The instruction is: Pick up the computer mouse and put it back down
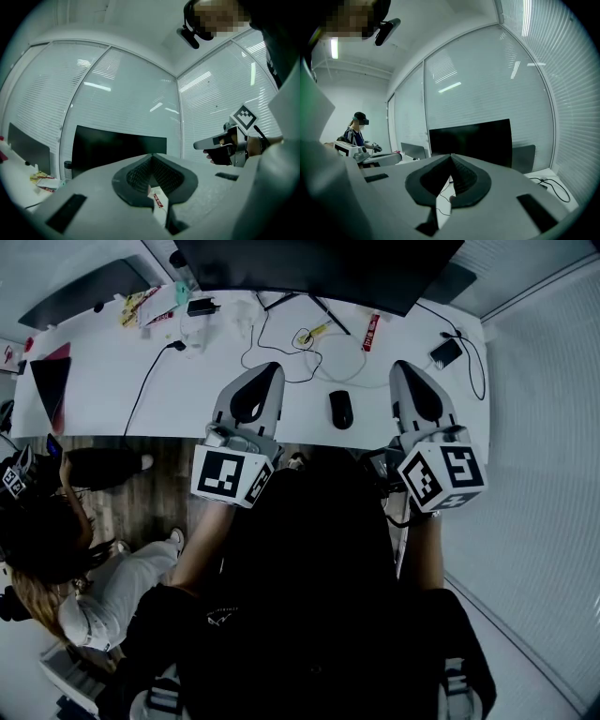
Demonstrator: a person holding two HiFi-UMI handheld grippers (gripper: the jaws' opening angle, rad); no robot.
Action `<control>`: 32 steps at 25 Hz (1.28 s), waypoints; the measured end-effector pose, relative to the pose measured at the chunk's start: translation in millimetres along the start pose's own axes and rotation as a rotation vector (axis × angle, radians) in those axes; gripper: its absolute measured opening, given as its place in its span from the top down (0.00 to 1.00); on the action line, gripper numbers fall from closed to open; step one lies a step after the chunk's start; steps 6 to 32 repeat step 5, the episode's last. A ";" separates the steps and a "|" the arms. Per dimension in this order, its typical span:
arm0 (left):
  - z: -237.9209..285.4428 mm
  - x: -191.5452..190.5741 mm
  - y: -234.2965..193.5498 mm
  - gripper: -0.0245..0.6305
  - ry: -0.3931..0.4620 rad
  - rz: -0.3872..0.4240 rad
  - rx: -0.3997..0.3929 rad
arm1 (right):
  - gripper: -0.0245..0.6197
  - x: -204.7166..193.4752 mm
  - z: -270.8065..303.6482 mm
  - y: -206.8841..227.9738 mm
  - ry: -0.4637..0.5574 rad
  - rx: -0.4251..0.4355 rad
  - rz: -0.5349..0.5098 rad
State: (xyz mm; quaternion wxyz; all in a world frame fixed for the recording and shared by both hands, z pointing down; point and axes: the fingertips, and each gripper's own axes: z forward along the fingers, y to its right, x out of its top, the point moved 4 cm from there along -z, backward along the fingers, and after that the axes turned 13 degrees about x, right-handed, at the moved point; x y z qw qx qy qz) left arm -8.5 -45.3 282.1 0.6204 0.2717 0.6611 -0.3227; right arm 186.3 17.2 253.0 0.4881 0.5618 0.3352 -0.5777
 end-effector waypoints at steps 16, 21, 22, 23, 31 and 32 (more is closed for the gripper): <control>-0.7 -0.9 0.1 0.95 -0.003 0.000 0.000 | 0.96 -2.3 -0.6 -1.3 -0.010 0.002 -0.003; -0.7 -0.9 0.1 0.95 -0.003 0.000 0.000 | 0.96 -2.3 -0.6 -1.3 -0.010 0.002 -0.003; -0.7 -0.9 0.1 0.95 -0.003 0.000 0.000 | 0.96 -2.3 -0.6 -1.3 -0.010 0.002 -0.003; -0.7 -0.9 0.1 0.95 -0.003 0.000 0.000 | 0.96 -2.3 -0.6 -1.3 -0.010 0.002 -0.003; -0.7 -0.9 0.1 0.95 -0.003 0.000 0.000 | 0.96 -2.3 -0.6 -1.3 -0.010 0.002 -0.003; -0.7 -0.9 0.1 0.95 -0.003 0.000 0.000 | 0.96 -2.3 -0.6 -1.3 -0.010 0.002 -0.003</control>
